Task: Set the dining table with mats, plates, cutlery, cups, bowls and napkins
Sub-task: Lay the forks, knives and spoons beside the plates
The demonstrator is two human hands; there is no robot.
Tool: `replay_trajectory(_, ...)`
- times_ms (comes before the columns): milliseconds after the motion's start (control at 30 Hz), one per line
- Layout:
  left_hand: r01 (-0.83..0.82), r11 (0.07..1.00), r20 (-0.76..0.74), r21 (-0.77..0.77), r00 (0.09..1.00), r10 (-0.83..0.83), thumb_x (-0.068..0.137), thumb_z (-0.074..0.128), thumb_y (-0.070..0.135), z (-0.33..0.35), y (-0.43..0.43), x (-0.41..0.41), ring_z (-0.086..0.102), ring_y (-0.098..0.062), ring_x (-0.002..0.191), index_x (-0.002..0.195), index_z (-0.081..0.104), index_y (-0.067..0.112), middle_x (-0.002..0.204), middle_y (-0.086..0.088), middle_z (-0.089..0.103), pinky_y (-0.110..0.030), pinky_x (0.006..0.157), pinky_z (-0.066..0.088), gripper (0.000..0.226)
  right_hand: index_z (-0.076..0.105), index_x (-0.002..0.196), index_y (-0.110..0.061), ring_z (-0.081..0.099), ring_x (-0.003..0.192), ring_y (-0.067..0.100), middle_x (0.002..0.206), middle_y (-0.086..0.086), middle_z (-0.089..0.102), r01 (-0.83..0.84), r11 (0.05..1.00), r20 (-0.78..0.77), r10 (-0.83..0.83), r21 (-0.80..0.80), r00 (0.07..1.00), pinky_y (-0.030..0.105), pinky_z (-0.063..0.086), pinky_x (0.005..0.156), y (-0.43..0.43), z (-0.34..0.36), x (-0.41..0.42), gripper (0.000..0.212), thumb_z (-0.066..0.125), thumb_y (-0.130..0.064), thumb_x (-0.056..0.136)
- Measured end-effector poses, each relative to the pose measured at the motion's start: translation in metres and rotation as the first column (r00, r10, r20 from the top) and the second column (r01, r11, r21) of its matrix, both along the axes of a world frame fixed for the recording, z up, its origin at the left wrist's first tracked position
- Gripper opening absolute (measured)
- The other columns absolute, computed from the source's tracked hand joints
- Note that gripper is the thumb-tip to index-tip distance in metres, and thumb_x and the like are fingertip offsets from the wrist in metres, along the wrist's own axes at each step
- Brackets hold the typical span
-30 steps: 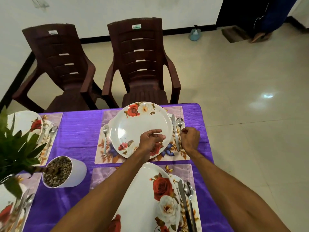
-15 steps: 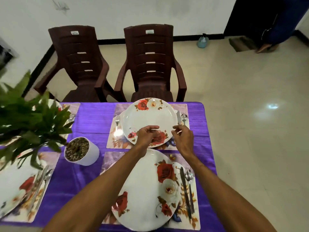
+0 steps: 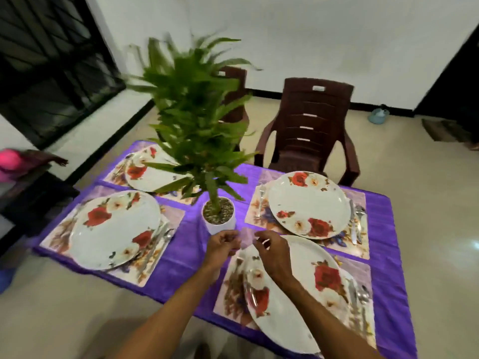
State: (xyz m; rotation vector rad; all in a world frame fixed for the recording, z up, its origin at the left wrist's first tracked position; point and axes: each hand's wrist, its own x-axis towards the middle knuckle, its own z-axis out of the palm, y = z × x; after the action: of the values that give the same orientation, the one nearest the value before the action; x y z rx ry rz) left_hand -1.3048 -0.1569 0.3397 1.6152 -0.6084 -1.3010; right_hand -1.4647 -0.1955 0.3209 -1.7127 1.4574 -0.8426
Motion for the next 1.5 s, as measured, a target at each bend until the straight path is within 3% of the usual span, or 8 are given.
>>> replay_trajectory(133, -0.1, 0.995, 0.037, -0.012, 0.994, 0.101, 0.088, 0.065, -0.005, 0.011, 0.032, 0.092, 0.064, -0.011, 0.069, 0.095, 0.071, 0.016, 0.079, -0.001, 0.07, -0.025, 0.066, 0.048, 0.023, 0.076, 0.095, -0.019, 0.065, 0.072, 0.01, 0.086, -0.005, 0.073, -0.117, 0.993, 0.016, 0.116, 0.003, 0.993, 0.029, 0.052, 0.072, 0.014, 0.004, 0.096, 0.016, 0.072, -0.01, 0.083)
replay_trajectory(267, -0.186, 0.982, 0.064, -0.028, 0.98, 0.188, 0.089, 0.069, 0.002, 0.021, 0.058, 0.179, 0.066, -0.019, 0.08, 0.108, 0.07, 0.008, 0.093, -0.01, 0.073, -0.028, 0.07, 0.051, 0.02, 0.076, 0.099, -0.017, 0.061, 0.069, 0.002, 0.086, -0.004, 0.073, -0.216, 0.975, 0.045, 0.214, 0.046, 0.976, 0.021, 0.049, 0.072, 0.026, 0.014, 0.183, 0.018, 0.075, -0.009, 0.083)
replay_trajectory(733, -0.466, 0.884, 0.238, -0.033, 0.855, 0.46, 0.093, 0.068, 0.011, 0.032, 0.114, 0.352, 0.069, -0.025, 0.093, 0.109, 0.069, 0.015, 0.103, -0.007, 0.071, -0.03, 0.079, 0.057, 0.017, 0.069, 0.114, -0.023, 0.069, 0.081, 0.013, 0.103, -0.006, 0.069, -0.526, 0.844, 0.038, 0.525, 0.103, 0.85, 0.041, 0.063, 0.073, 0.03, 0.026, 0.385, 0.026, 0.074, -0.024, 0.089)
replay_trajectory(900, -0.533, 0.846, 0.229, -0.02, 0.821, 0.523, 0.092, 0.068, 0.008, 0.026, 0.122, 0.412, 0.07, -0.024, 0.092, 0.111, 0.069, 0.014, 0.105, -0.008, 0.07, -0.031, 0.079, 0.057, 0.02, 0.07, 0.118, -0.02, 0.065, 0.093, 0.009, 0.108, -0.005, 0.071, -0.567, 0.819, -0.002, 0.569, 0.081, 0.822, 0.027, 0.056, 0.092, 0.028, 0.033, 0.447, 0.029, 0.073, -0.029, 0.09)
replay_trajectory(1100, -0.574, 0.819, 0.194, 0.018, 0.805, 0.56, 0.089, 0.072, 0.011, 0.0, 0.117, 0.518, 0.072, -0.021, 0.091, 0.105, 0.072, 0.017, 0.106, -0.002, 0.073, -0.031, 0.074, 0.061, 0.017, 0.069, 0.115, -0.02, 0.063, 0.093, 0.006, 0.109, -0.005, 0.071, -0.567, 0.815, -0.016, 0.573, 0.12, 0.82, 0.01, 0.045, 0.078, 0.016, 0.017, 0.546, 0.023, 0.07, -0.027, 0.093)
replay_trajectory(1200, -0.583, 0.812, 0.156, 0.018, 0.804, 0.574, 0.092, 0.065, 0.005, -0.009, 0.117, 0.59, 0.072, -0.021, 0.086, 0.107, 0.07, 0.013, 0.1, -0.006, 0.073, -0.025, 0.066, 0.058, 0.017, 0.068, 0.116, -0.024, 0.066, 0.094, 0.009, 0.108, -0.004, 0.071, -0.564, 0.817, -0.033, 0.571, 0.121, 0.82, 0.025, 0.057, 0.082, 0.015, 0.002, 0.62, 0.025, 0.071, -0.022, 0.092)
replay_trajectory(1333, -0.587, 0.808, 0.137, 0.044, 0.805, 0.577, 0.093, 0.064, 0.004, -0.012, 0.127, 0.682, 0.067, -0.018, 0.08, 0.109, 0.069, 0.011, 0.093, -0.008, 0.073, -0.031, 0.076, 0.053, 0.018, 0.071, 0.114, -0.016, 0.065, 0.084, 0.006, 0.1, -0.002, 0.071, -0.573, 0.811, -0.039, 0.58, 0.117, 0.814, 0.008, 0.047, 0.072, 0.021, 0.005, 0.718, 0.023, 0.07, -0.014, 0.091)
replay_trajectory(1500, -0.61, 0.792, 0.134, 0.03, 0.788, 0.601, 0.092, 0.066, 0.005, 0.003, 0.131, 0.781, 0.068, -0.019, 0.084, 0.108, 0.069, 0.013, 0.094, -0.009, 0.073, -0.036, 0.083, 0.053, 0.018, 0.071, 0.113, -0.017, 0.06, 0.079, 0.003, 0.099, -0.004, 0.068, -0.627, 0.773, -0.066, 0.634, 0.096, 0.771, 0.005, 0.041, 0.067, 0.027, 0.015, 0.819, 0.022, 0.071, -0.016, 0.091)
